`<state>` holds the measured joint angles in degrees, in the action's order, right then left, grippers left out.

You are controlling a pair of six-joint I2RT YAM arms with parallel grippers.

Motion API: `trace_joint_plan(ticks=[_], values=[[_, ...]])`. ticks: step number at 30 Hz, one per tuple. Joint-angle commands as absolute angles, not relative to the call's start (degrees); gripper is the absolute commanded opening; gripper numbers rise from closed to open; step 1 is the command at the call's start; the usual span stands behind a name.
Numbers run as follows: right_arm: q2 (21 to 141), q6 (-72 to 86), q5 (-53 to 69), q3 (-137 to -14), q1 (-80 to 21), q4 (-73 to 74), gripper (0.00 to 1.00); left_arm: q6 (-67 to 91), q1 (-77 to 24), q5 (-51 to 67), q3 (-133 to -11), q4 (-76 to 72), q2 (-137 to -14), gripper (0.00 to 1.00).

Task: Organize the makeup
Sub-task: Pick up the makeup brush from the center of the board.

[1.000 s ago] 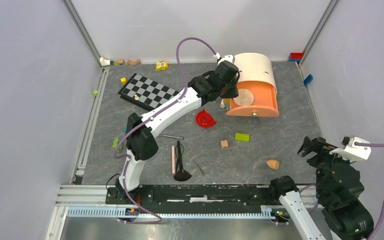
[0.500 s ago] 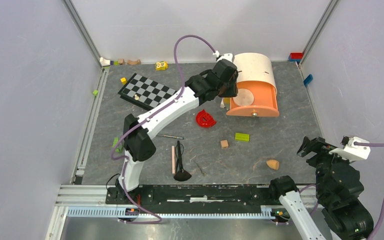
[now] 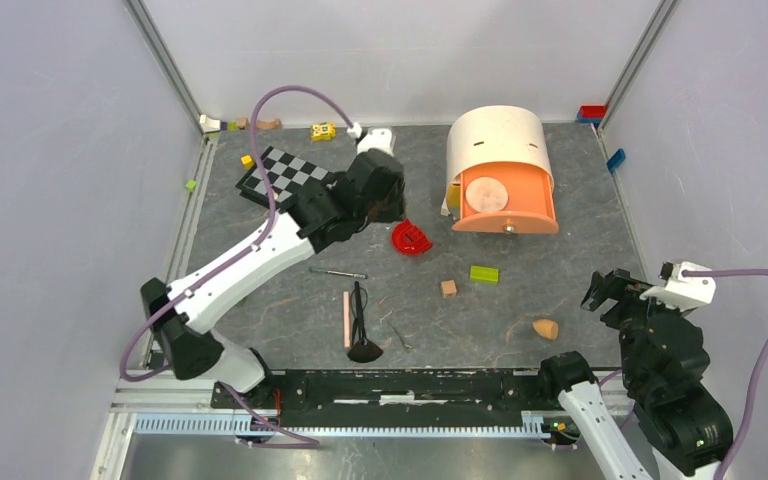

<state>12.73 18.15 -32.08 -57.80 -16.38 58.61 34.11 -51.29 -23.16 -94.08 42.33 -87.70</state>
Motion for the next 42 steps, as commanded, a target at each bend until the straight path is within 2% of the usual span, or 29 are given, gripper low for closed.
trace_joint_plan(ticks=[1, 2, 4, 7, 9, 20, 23, 31, 42], values=[[13.96, 16.82, -29.09, -55.57, -16.46, 55.32, 0.85, 37.42, -50.54, -28.82, -83.52, 45.53, -80.92, 0.52], [13.91, 16.8, -28.54, -54.81, -16.48, 55.07, 0.85, 38.12, -50.38, -29.12, -80.82, 45.53, -79.21, 0.56], [13.89, 16.92, -27.35, -53.42, -16.52, 54.33, 0.85, 40.34, -49.82, -29.82, -76.5, 45.83, -76.5, 0.81], [14.11, 17.05, -25.6, -52.02, -16.52, 53.64, 0.85, 42.61, -48.56, -29.72, -71.45, 46.05, -73.53, 0.96], [14.26, 17.05, -24.86, -51.3, -16.5, 53.52, 0.85, 44.18, -47.71, -29.62, -68.43, 45.82, -71.84, 1.0], [13.89, 17.52, -22.22, -48.93, -16.52, 53.42, 0.86, 47.7, -42.57, -22.1, -60.93, 43.06, -74.09, 1.0], [13.85, 17.75, -21.78, -48.2, -16.51, 53.58, 0.86, 48.86, -42.64, -22.35, -58.46, 41.9, -73.61, 0.94], [13.55, 18.45, -19.51, -45.29, -16.52, 53.07, 0.86, 56.28, -46.15, -18.33, -50.23, 35.6, -73.49, 0.71], [13.36, 19.06, -18.49, -44.46, -16.52, 53.0, 0.86, 59.14, -51.48, -22.1, -50.12, 34.72, -79.26, 0.52]])
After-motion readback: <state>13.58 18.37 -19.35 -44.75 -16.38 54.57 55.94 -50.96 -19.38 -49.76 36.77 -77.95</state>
